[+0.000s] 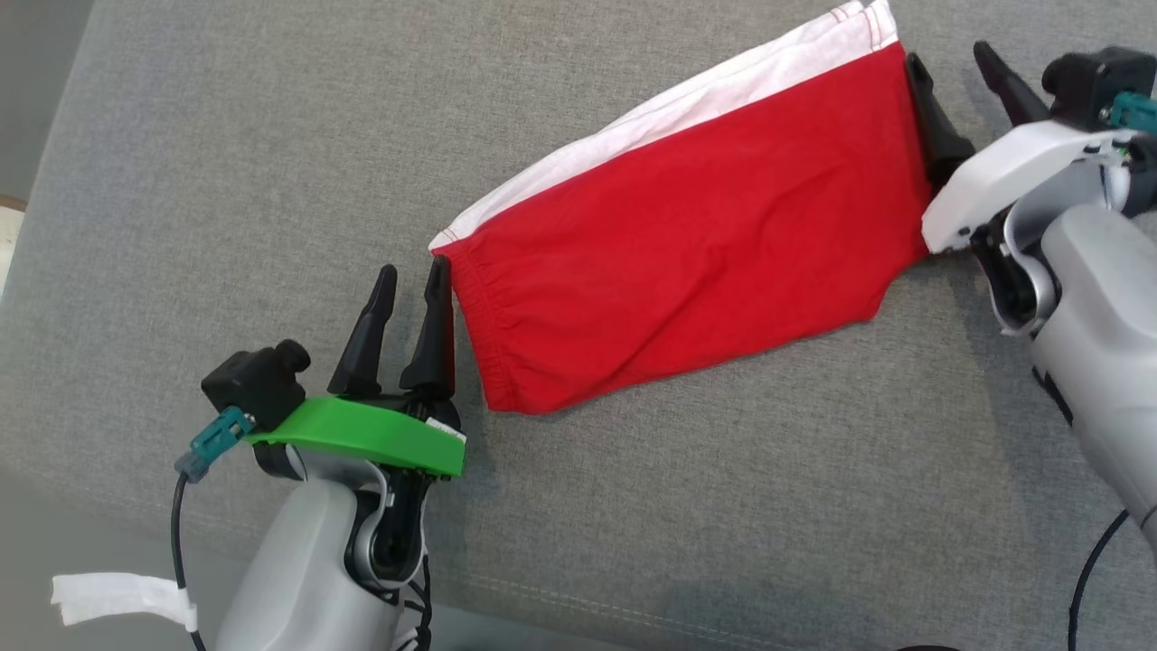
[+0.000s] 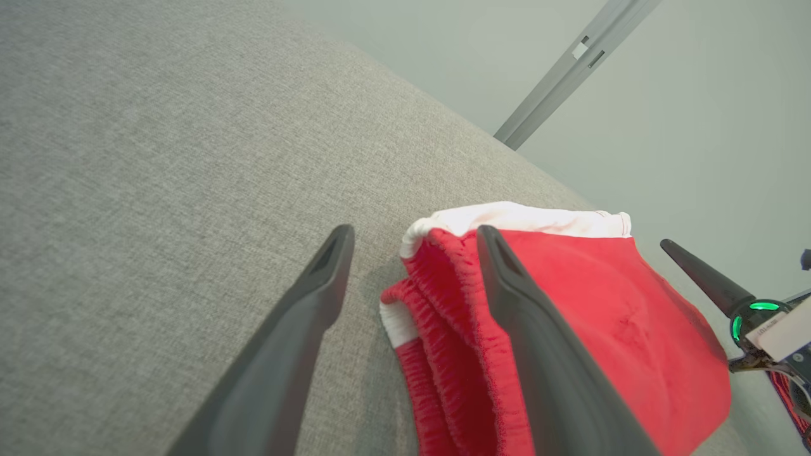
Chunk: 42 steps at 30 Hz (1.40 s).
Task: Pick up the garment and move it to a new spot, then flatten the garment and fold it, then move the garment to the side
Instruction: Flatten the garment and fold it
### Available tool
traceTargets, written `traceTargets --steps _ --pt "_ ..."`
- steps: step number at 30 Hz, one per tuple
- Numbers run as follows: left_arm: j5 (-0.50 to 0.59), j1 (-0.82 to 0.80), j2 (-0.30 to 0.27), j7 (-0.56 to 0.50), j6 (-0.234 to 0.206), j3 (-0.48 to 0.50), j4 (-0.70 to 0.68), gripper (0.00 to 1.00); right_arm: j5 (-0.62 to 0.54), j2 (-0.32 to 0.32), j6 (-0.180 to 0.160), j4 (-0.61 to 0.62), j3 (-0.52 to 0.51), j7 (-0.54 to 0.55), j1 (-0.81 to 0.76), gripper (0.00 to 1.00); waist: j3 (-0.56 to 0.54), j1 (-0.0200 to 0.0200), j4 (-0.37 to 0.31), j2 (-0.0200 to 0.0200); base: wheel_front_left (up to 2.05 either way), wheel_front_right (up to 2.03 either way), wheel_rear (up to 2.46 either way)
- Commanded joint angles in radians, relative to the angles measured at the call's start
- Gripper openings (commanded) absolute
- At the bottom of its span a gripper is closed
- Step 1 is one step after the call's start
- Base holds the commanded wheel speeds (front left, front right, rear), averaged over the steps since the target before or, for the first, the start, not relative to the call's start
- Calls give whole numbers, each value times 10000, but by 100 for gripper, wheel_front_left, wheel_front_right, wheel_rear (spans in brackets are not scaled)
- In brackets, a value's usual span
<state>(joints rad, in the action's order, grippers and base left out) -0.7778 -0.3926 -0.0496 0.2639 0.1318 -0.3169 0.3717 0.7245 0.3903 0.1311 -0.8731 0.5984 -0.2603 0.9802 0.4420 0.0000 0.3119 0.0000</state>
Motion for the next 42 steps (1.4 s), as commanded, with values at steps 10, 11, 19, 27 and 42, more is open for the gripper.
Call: traceTargets --steps 10,11,19,27,42 --pt "317 651 -28 -2 -28 113 -380 100 1040 85 -10 280 925 263 -1361 100 -420 0 -139 0 0 0 0" --pt "317 651 -28 -2 -28 113 -380 100 1040 85 -10 280 925 263 -1361 100 -420 0 -139 0 0 0 0" --pt "400 744 -26 -3 -28 111 -485 100 871 -203 -10 -946 1285 835 -1143 49 -563 0 91 0 0 0 0" --pt "538 991 -26 -3 -26 237 -442 100 1234 -501 -9 -1391 1220 520 -1276 0 -977 0 22 0 0 0 0" --pt "1018 1873 -28 -3 -28 492 -336 100 2116 -347 -15 -454 -370 -51 -3242 0 -2582 0 -1277 0 0 0 0"
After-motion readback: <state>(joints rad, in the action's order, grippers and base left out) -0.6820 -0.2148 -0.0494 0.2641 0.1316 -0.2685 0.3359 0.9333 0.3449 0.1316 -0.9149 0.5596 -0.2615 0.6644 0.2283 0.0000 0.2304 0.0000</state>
